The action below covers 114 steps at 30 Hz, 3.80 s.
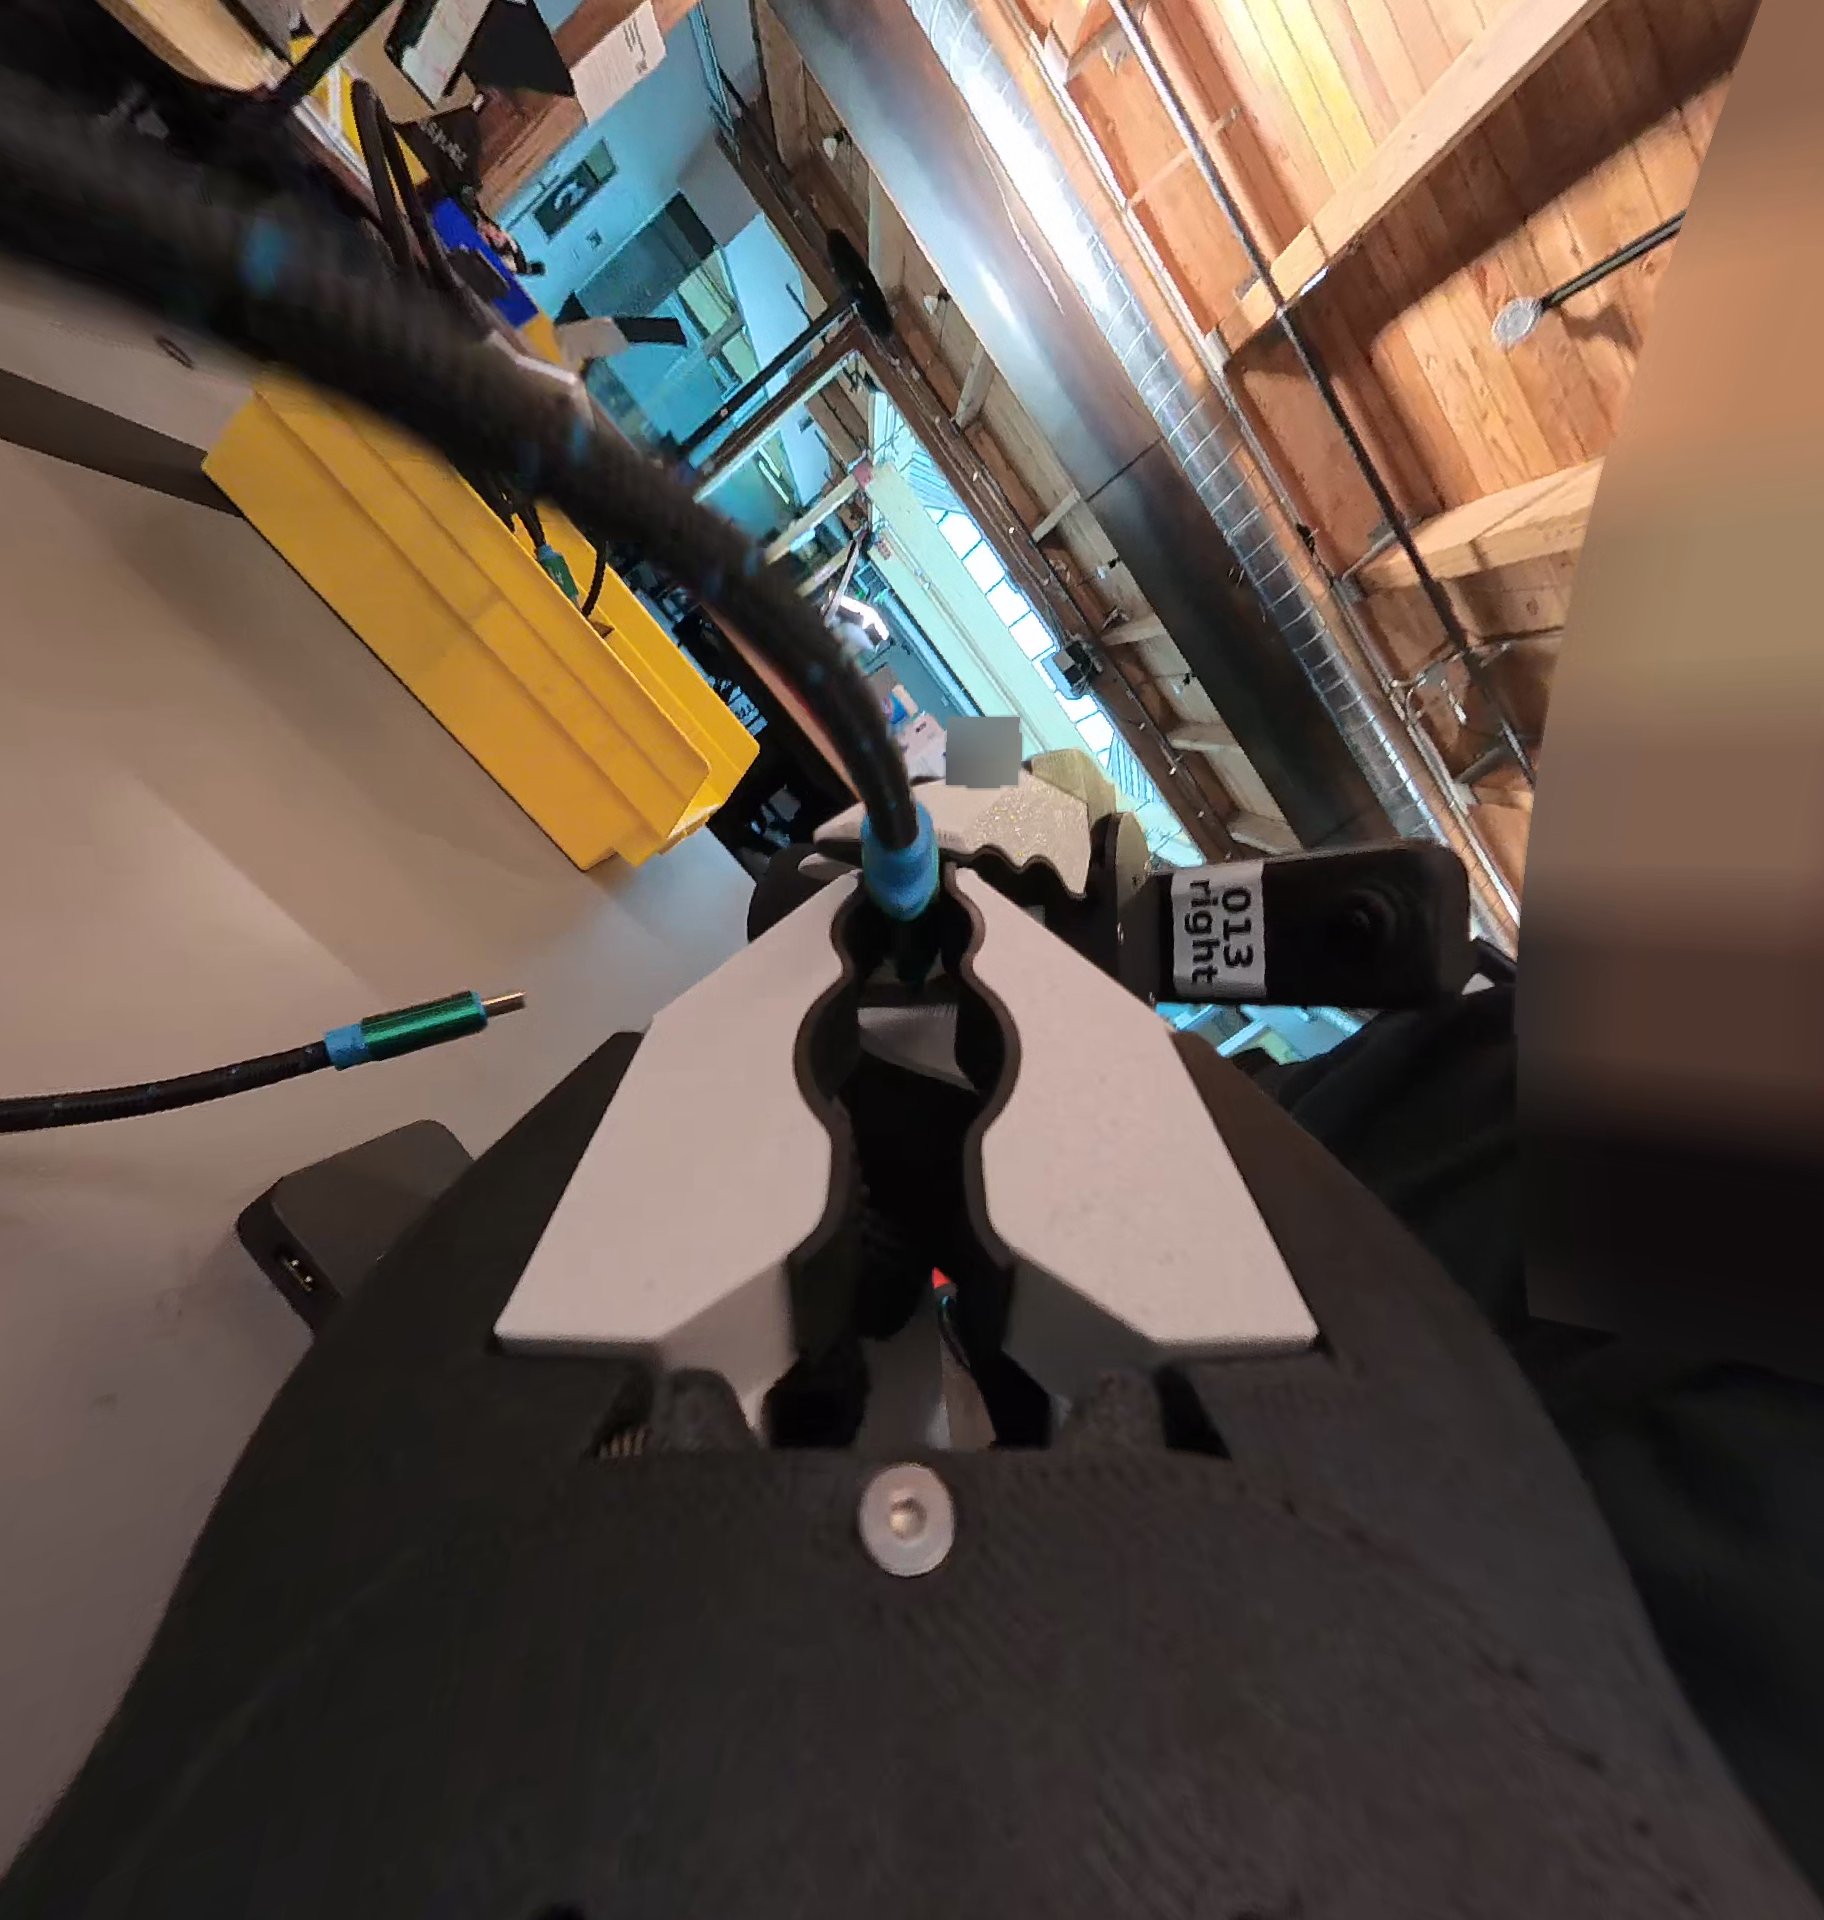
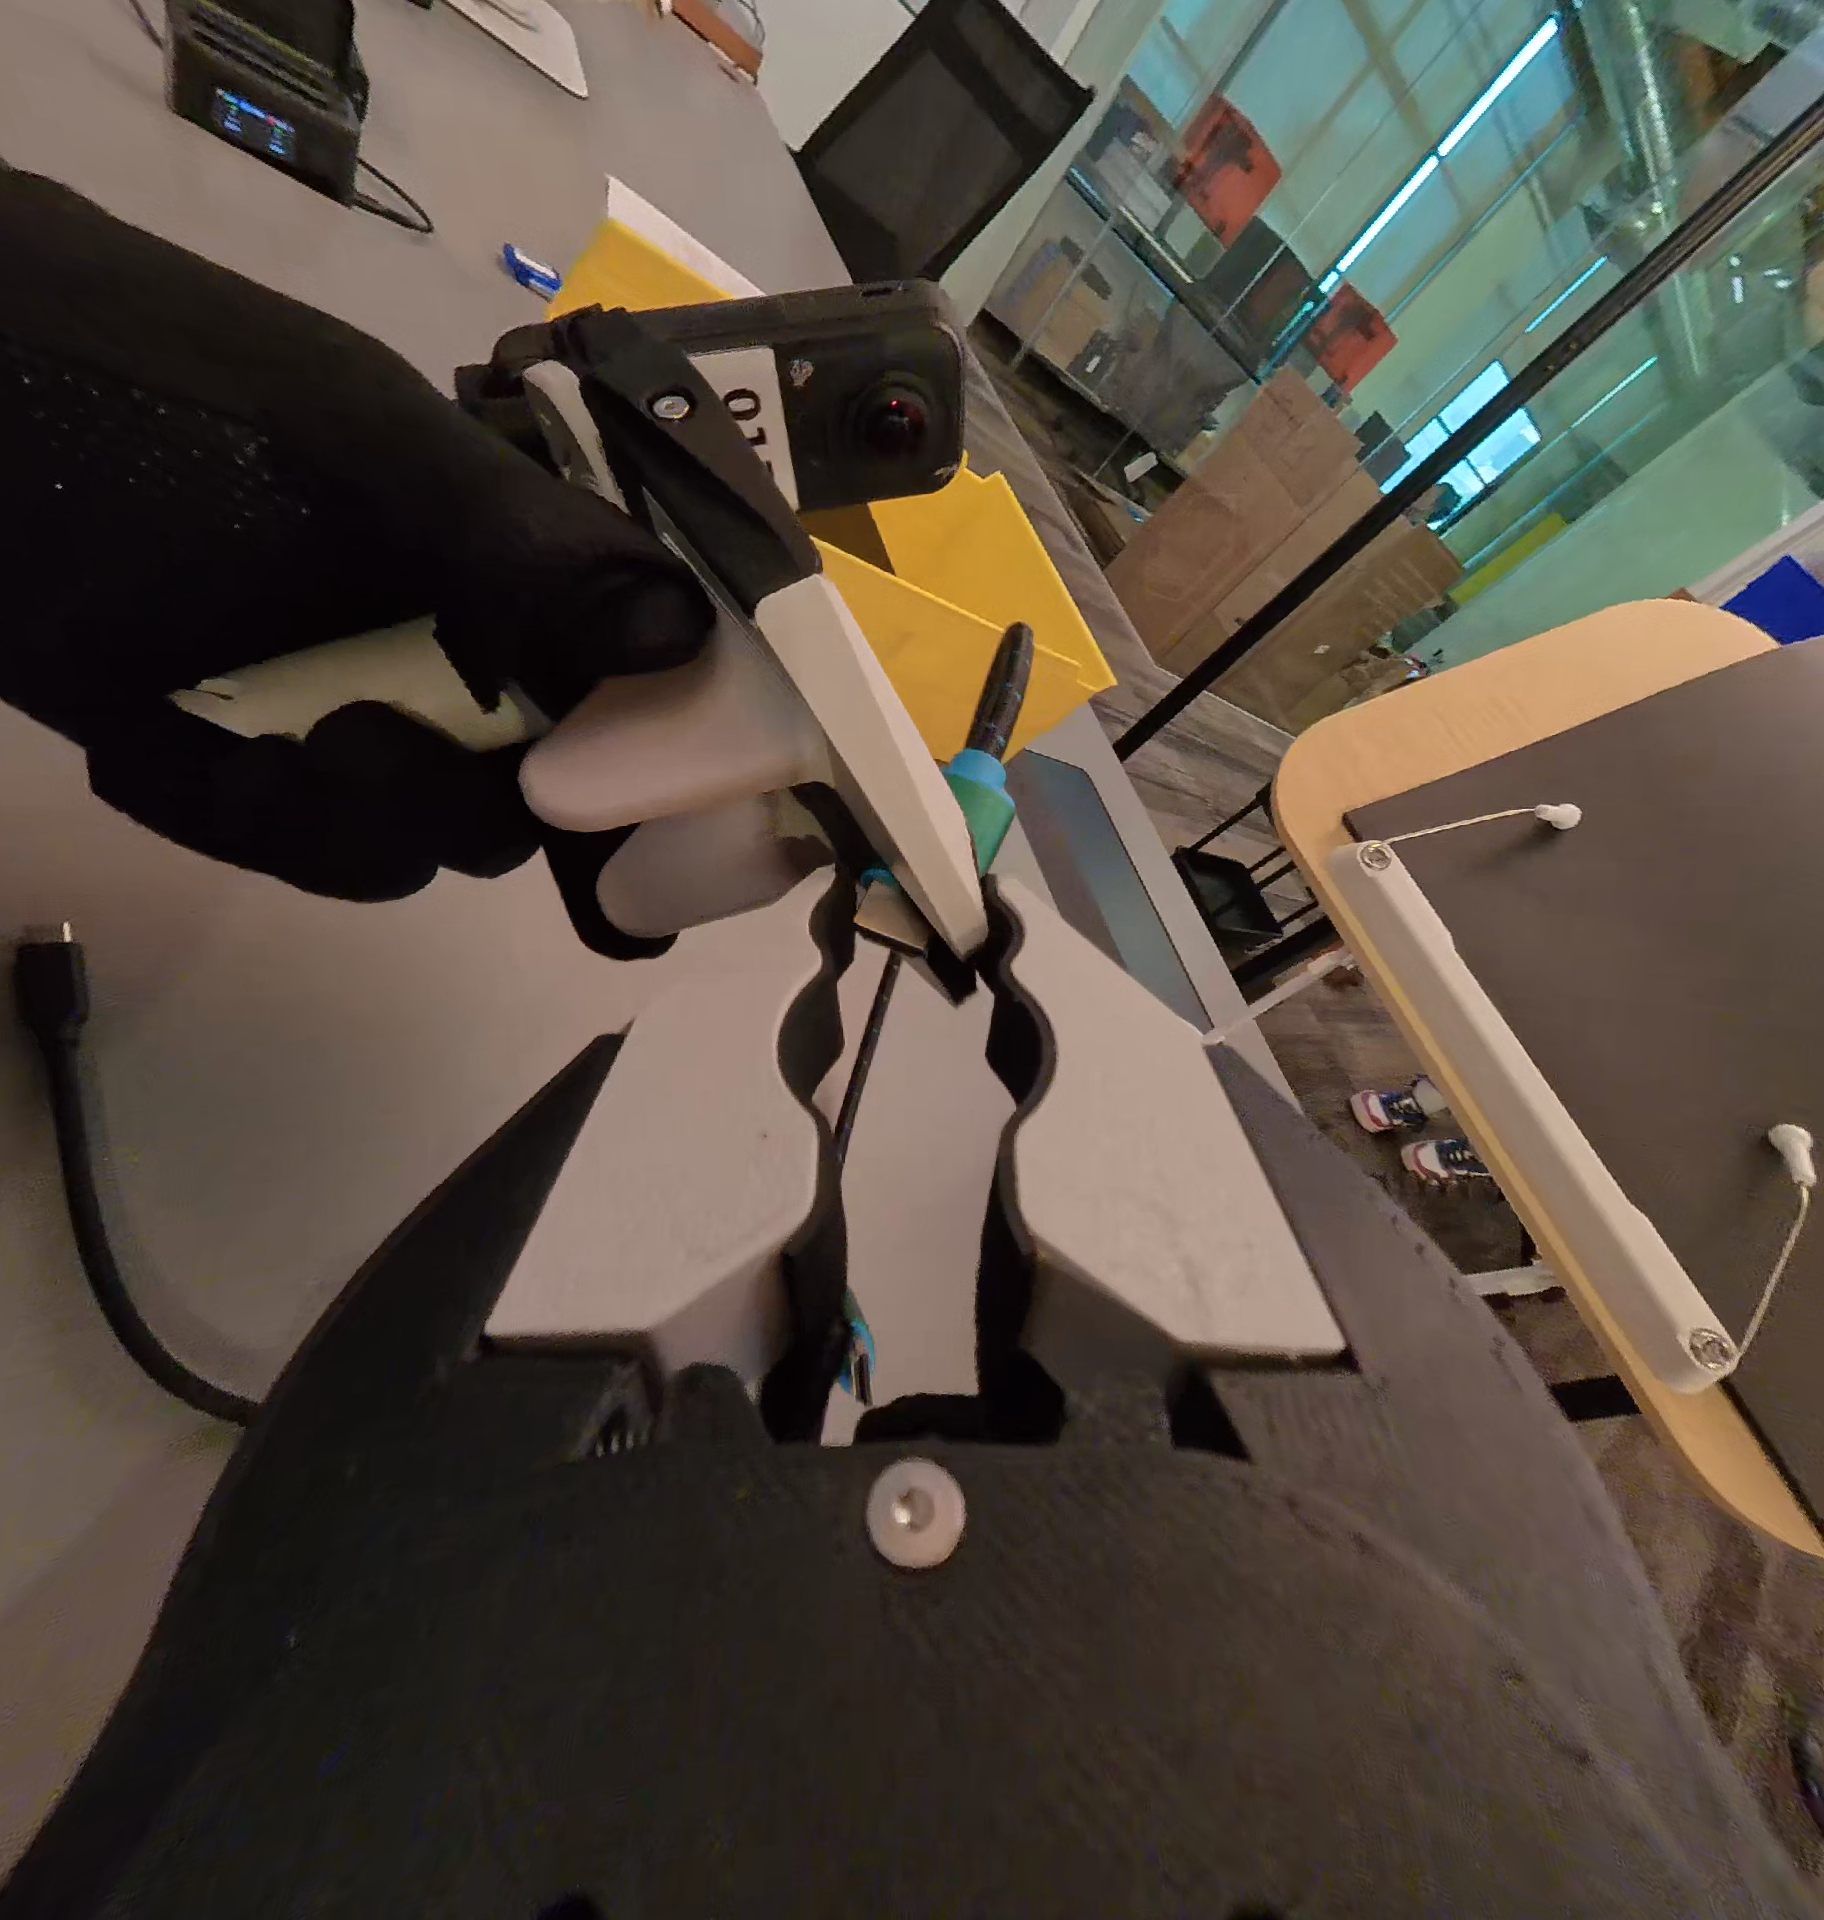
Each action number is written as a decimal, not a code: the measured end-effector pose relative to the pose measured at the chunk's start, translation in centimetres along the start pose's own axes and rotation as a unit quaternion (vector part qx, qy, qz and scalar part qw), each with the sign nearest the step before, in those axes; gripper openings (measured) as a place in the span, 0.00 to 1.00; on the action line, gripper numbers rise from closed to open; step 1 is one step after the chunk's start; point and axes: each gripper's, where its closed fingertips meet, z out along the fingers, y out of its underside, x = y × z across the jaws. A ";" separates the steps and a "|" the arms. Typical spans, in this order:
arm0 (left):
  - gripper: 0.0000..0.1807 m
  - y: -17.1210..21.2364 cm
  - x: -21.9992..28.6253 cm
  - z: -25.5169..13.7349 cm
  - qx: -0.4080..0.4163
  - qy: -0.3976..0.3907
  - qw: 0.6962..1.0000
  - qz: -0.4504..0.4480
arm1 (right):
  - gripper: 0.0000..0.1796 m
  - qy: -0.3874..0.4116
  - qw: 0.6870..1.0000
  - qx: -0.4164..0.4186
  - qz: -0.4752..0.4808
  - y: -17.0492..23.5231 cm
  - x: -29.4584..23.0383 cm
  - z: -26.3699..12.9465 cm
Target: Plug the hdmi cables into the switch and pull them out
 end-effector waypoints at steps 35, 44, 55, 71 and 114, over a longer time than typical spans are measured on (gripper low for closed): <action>0.19 5.2 -0.4 -2.4 -0.190 -0.089 0.972 0.107 | 0.10 -0.133 0.987 0.035 0.084 1.2 0.0 -2.2; 0.38 -0.4 2.8 -3.4 -0.187 -0.199 0.888 0.371 | 0.10 -0.207 0.967 0.063 0.136 1.9 -0.1 -3.3; 0.44 -0.7 0.8 -1.7 -0.337 -0.195 0.806 0.445 | 0.10 -0.274 0.953 0.091 0.092 0.7 -1.7 -4.2; 0.21 2.5 -1.6 -0.9 -0.349 -0.084 0.850 0.386 | 0.10 -0.295 0.937 0.139 0.124 0.3 -0.6 -4.2; 0.03 -0.6 -3.7 0.3 -0.193 -0.135 0.953 0.192 | 0.04 0.009 0.981 -0.091 -0.170 4.7 4.1 -0.1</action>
